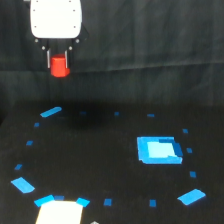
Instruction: Pick up the red object from the table
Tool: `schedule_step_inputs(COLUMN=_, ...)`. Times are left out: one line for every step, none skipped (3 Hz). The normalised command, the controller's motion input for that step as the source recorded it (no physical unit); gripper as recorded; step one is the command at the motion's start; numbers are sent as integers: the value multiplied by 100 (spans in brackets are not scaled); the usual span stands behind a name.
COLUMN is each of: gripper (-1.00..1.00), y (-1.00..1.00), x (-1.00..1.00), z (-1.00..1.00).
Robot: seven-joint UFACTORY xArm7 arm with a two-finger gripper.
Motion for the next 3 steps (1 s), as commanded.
schedule_step_inputs(gripper=-100, y=-36, x=-29, z=29)
schedule_step_inputs(gripper=-100, y=-13, x=-17, z=48)
schedule_step_inputs(gripper=-100, y=-15, x=-10, z=89)
